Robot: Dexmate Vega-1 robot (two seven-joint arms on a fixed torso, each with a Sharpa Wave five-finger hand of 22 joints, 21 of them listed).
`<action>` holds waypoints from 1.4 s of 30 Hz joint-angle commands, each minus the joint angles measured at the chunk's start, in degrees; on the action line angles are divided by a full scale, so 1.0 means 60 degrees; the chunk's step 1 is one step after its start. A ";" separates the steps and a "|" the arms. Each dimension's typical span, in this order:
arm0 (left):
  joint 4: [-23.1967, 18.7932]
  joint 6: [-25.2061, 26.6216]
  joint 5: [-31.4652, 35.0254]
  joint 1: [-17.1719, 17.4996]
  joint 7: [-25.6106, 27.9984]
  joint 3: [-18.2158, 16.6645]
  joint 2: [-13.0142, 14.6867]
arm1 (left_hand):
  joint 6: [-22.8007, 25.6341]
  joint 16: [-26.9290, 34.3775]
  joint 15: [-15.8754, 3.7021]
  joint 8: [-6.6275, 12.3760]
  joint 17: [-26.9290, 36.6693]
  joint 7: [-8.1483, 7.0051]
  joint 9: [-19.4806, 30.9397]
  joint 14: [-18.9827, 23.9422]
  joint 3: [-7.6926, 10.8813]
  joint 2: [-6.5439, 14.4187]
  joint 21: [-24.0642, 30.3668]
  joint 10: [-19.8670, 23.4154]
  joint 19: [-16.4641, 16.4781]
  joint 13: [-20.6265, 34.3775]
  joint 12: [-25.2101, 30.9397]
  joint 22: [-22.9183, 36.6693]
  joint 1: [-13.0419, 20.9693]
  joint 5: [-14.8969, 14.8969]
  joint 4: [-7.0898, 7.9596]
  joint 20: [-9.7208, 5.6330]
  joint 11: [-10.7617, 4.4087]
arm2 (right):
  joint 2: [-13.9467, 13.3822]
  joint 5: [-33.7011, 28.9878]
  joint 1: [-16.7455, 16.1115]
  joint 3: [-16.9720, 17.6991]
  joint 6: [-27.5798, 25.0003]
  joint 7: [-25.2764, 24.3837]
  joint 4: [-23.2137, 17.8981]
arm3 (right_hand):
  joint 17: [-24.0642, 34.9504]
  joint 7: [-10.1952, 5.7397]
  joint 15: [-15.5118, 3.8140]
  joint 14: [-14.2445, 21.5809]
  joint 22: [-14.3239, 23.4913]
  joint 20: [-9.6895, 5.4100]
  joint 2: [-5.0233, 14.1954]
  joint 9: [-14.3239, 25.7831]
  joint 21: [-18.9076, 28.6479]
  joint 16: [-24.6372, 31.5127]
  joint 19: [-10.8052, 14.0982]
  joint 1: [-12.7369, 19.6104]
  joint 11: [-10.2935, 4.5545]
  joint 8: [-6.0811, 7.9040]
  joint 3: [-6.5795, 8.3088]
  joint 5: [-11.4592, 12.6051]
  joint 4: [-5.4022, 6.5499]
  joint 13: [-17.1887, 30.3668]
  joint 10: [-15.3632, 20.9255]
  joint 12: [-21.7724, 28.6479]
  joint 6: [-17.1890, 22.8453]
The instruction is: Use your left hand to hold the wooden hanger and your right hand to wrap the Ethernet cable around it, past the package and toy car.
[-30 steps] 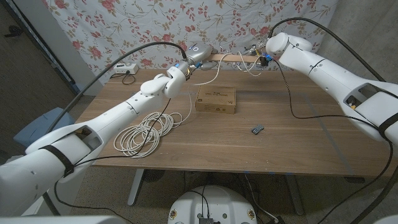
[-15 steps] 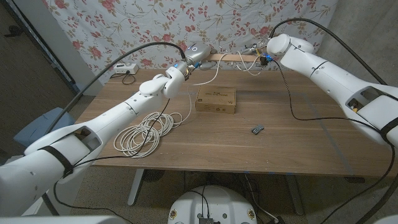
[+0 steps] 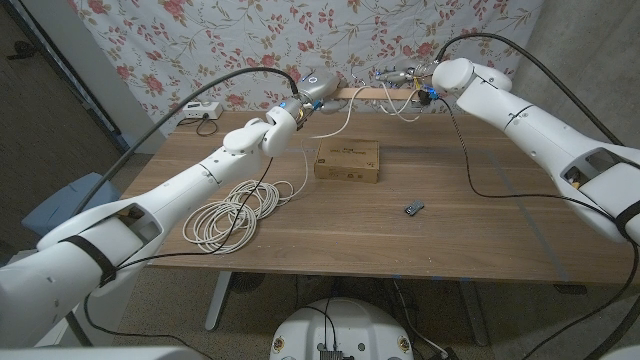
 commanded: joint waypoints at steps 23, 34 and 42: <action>-0.0514 0.1372 -0.0382 -0.0546 -0.3493 0.0279 0.0108 | 0.0202 0.0085 -0.0126 0.0012 0.0024 -0.0119 0.0015 -0.0026 -0.0002 0.0071 0.0052 -0.0051 -0.0009 0.0012 0.0022 -0.0042 0.0080 -0.0058 -0.0011 0.0034 0.0048 | 0.0095 0.1885 -0.1461 0.1662 0.3975 -0.2783 0.0047 | -0.0460 0.0416 0.0096 -0.0655 0.0010 0.0599 -0.0704 -0.0403 -0.0796 -0.0557 -0.0284 -0.1030 0.0202 0.0285 -0.0863 0.0150 -0.0091 -0.0433 -0.0092 -0.0659 0.0351; -0.0232 0.1814 -0.0646 -0.0926 -0.4638 0.0506 0.0004 | 0.0158 0.0095 -0.0068 -0.0048 0.0020 -0.0066 -0.0059 -0.0043 -0.0019 0.0116 0.0084 -0.0071 -0.0003 -0.0021 0.0009 -0.0119 0.0127 -0.0096 -0.0038 0.0056 0.0076 | 0.0215 0.1981 -0.1524 0.1777 0.4585 -0.2953 0.0176 | -0.0521 0.0487 0.0122 -0.0582 0.0012 0.0631 -0.0716 -0.0430 -0.0867 -0.0568 -0.0218 -0.1103 0.0218 0.0313 -0.0920 0.0178 -0.0110 -0.0474 -0.0017 -0.0704 0.0465; 0.0124 0.2087 -0.0907 -0.1324 -0.5548 0.0757 -0.0137 | 0.0159 0.0100 -0.0069 -0.0107 0.0009 0.0007 -0.0155 -0.0023 -0.0063 0.0190 0.0134 -0.0084 0.0011 -0.0059 -0.0003 -0.0256 0.0182 -0.0163 -0.0069 0.0055 0.0100 | 0.0329 0.2003 -0.1552 0.1844 0.4884 -0.3133 0.0299 | -0.0560 0.0485 0.0102 -0.0527 0.0013 0.0660 -0.0725 -0.0444 -0.0897 -0.0573 -0.0134 -0.1146 0.0229 0.0325 -0.0956 0.0197 -0.0122 -0.0498 0.0068 -0.0718 0.0528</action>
